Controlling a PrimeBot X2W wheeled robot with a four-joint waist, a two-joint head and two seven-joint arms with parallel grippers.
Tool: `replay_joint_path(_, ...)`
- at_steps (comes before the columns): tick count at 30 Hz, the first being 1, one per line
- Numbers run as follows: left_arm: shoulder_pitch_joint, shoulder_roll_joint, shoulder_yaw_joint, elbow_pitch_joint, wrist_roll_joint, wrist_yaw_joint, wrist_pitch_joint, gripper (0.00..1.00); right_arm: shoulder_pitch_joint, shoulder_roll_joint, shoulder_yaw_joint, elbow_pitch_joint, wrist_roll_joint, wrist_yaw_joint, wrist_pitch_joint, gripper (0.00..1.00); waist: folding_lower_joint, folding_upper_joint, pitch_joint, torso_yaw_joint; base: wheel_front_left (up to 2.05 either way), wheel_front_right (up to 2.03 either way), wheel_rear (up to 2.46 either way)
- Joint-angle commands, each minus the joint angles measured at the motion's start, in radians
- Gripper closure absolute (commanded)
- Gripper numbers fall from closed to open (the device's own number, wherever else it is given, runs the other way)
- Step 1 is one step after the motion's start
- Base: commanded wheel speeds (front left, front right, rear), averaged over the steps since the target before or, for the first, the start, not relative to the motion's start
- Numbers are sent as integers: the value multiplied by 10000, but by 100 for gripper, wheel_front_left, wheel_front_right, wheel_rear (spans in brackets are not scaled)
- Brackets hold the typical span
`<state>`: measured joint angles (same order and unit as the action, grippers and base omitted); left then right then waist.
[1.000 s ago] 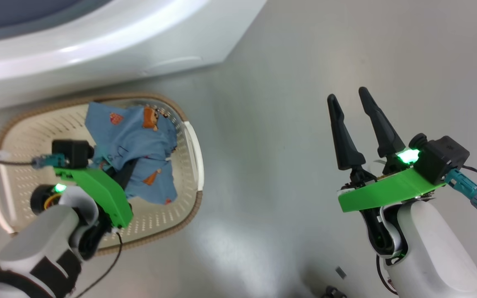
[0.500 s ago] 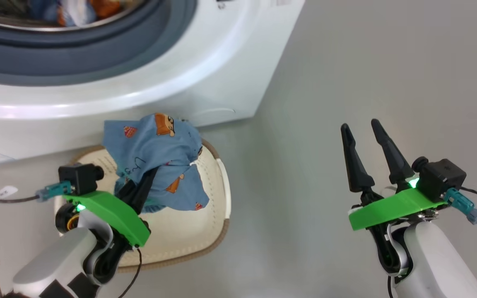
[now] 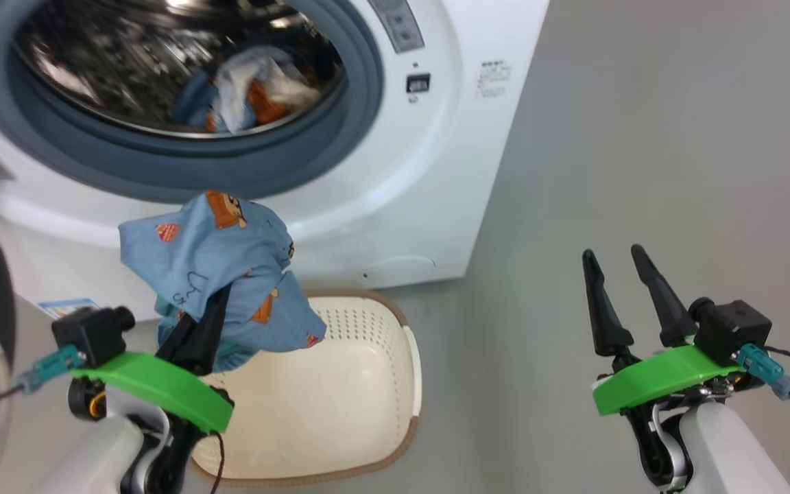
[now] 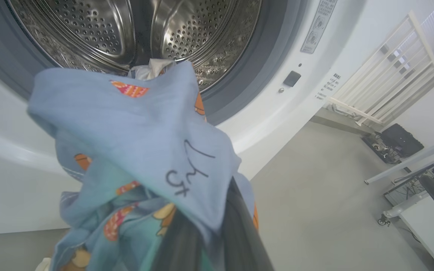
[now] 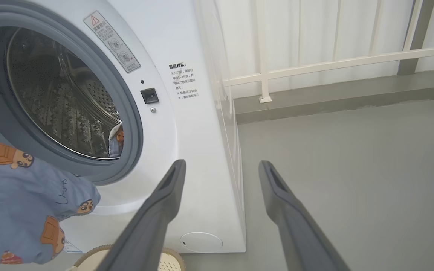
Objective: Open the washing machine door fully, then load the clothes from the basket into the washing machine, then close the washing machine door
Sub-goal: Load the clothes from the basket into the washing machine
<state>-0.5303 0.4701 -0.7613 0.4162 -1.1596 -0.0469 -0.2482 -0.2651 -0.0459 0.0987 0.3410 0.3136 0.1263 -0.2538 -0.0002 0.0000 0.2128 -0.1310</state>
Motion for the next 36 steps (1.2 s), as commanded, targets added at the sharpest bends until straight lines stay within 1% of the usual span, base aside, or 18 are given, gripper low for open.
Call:
replay_joint_path(1,132,261,655,-519,363,176,-133,100,106,-43,166,-143,-100,44,-80,0,2,0,-796,541,0,0,0)
replay_joint_path(6,945,294,1595,-1625,1390,771,-134,100,218,-65,108,-10,-191,44,-80,0,2,0,-1219,792,0,0,0)
replay_joint_path(10,1498,354,2232,-2269,1992,1139,-134,100,289,-206,122,60,-136,44,-80,0,2,0,-1512,897,0,0,0)
replay_joint_path(15,2089,434,2851,-2966,2664,1603,-135,100,282,-393,213,32,-35,44,-80,0,2,0,-1719,906,0,0,0)
replay_joint_path(18,2407,457,3130,-3276,2958,1798,-135,100,312,-474,253,-2,-3,44,-80,0,2,0,-1807,898,0,0,0)
replay_joint_path(21,2625,509,3310,-3457,3201,1909,-135,100,328,-543,284,-29,9,44,-80,0,2,0,-1837,891,0,0,0)
replay_joint_path(27,2809,511,3451,-3598,3349,1936,-135,100,309,-606,309,-68,28,44,-80,0,2,0,-1799,891,0,0,0)
replay_joint_path(36,2809,514,3430,-3537,3481,1836,-135,100,297,-588,340,-69,-7,44,-80,0,2,0,-1746,847,0,0,0)
